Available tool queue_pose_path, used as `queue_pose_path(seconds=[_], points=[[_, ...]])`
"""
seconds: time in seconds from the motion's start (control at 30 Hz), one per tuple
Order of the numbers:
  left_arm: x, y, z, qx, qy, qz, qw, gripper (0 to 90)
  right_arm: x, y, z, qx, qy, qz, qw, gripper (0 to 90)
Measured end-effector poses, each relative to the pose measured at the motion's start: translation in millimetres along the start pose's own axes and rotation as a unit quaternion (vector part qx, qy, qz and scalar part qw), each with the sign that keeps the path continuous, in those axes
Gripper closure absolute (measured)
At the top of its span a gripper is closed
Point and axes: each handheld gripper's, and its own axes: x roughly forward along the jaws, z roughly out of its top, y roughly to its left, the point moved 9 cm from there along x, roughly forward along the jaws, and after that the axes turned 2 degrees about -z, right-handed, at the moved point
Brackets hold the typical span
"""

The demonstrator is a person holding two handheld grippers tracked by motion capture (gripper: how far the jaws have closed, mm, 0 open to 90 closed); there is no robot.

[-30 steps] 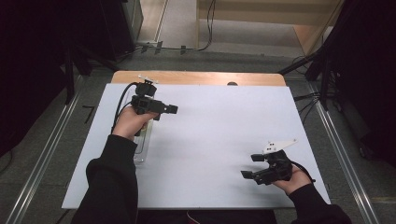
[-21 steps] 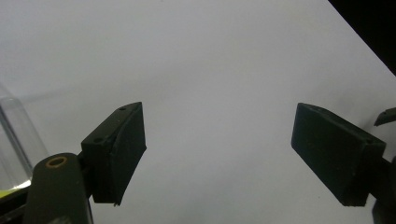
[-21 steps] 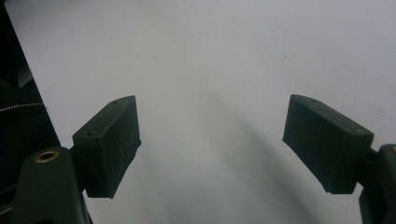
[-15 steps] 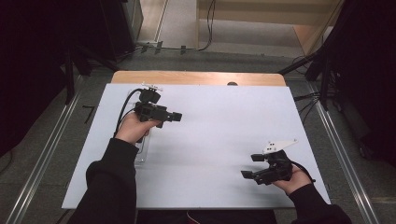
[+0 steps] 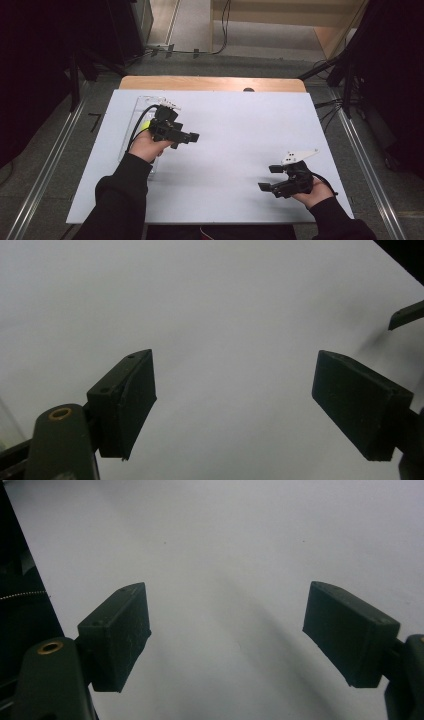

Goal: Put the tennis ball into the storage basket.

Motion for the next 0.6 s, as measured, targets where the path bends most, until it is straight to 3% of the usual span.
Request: queue_pose_path(seconds=[0.3,0.5,0.6], points=[[1.4,-9.9,-11.3,0.003,-0.007,-0.015,0.9999,18.2,0.2,0.0,-0.3,0.001,0.001,0.0,1.0,16.8],[0.2,-16.9,-19.1,0.021,-0.008,-0.019,0.9996,18.1,0.3,-0.2,-0.4,0.002,0.002,0.0,1.0,16.8],[-1.4,-18.9,-22.4,0.02,-0.014,-0.022,0.9995,18.1,0.3,-0.3,-0.3,0.002,0.002,-0.001,1.0,16.8]])
